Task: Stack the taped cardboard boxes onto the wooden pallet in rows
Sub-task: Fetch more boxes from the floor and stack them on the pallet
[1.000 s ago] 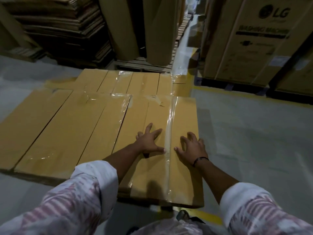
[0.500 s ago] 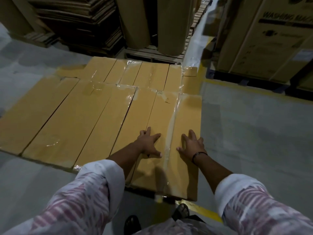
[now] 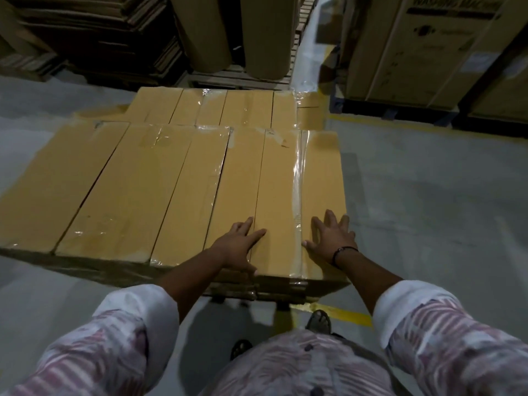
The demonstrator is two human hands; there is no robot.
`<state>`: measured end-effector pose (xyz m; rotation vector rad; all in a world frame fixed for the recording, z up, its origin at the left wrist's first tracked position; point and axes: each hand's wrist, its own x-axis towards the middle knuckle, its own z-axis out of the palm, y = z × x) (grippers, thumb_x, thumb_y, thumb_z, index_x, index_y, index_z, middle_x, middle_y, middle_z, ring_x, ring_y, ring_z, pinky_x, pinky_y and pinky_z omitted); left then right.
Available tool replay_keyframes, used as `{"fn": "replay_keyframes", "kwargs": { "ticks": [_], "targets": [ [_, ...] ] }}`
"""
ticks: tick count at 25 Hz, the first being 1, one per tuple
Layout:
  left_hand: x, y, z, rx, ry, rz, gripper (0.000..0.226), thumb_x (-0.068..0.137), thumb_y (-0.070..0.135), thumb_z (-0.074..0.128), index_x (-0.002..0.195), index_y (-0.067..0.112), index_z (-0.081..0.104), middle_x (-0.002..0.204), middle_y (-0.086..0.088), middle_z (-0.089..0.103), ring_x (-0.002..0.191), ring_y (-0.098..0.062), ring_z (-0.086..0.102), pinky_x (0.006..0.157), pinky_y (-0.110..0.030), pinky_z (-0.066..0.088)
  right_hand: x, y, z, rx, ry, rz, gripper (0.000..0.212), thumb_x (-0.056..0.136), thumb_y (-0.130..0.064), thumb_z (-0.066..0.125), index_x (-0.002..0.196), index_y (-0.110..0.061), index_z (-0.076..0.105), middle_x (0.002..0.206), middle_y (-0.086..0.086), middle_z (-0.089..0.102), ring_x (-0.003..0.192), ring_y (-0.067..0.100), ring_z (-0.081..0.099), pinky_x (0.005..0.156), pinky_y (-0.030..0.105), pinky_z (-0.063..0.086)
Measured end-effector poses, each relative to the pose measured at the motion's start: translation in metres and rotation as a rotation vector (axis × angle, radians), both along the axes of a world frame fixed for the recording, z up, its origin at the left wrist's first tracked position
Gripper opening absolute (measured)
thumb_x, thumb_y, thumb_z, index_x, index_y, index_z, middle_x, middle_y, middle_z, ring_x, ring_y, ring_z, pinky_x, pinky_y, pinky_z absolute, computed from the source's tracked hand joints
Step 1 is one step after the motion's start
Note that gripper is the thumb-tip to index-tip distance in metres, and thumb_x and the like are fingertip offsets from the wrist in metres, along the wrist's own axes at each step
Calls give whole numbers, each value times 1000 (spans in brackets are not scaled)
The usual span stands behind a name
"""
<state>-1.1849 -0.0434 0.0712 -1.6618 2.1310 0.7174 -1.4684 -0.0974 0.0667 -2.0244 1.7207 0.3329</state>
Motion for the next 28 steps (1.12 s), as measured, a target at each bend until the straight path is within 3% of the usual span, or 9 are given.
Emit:
{"fn": "replay_keyframes", "kwargs": {
  "ticks": [6, 10, 16, 28],
  "targets": [
    [13, 36, -14, -150, -2, -29, 124, 74, 58, 83, 164, 30, 2, 172, -1, -12, 156, -30, 3, 114, -50, 40, -4, 66, -8, -13, -2, 10, 82, 87, -72, 54, 155, -43, 19, 168, -4, -6, 152, 36, -8, 115, 69, 21],
    [13, 45, -17, -207, 39, -11, 114, 81, 55, 79, 164, 26, 7, 173, -4, -4, 157, -28, 6, 120, -46, 34, -11, 96, -12, -7, -4, 2, 94, 81, -82, 53, 157, -46, 12, 168, -8, -12, 153, 33, -13, 114, 70, 19],
    [11, 52, -17, -250, 60, -2, 108, 84, 50, 79, 164, 24, 12, 173, -5, 2, 157, -26, 10, 120, -45, 35, -9, 103, -11, -57, 22, -9, 73, 94, -51, 61, 154, -48, 21, 168, -6, -3, 153, 33, -5, 113, 67, 28],
    [12, 46, -14, -246, 35, -48, 106, 86, 51, 76, 165, 23, 10, 172, -6, 4, 156, -26, 16, 117, -44, 39, -12, 96, -12, -68, 7, -25, 69, 92, -51, 65, 152, -50, 30, 168, -8, 4, 152, 32, 0, 114, 64, 29]
  ]
}}
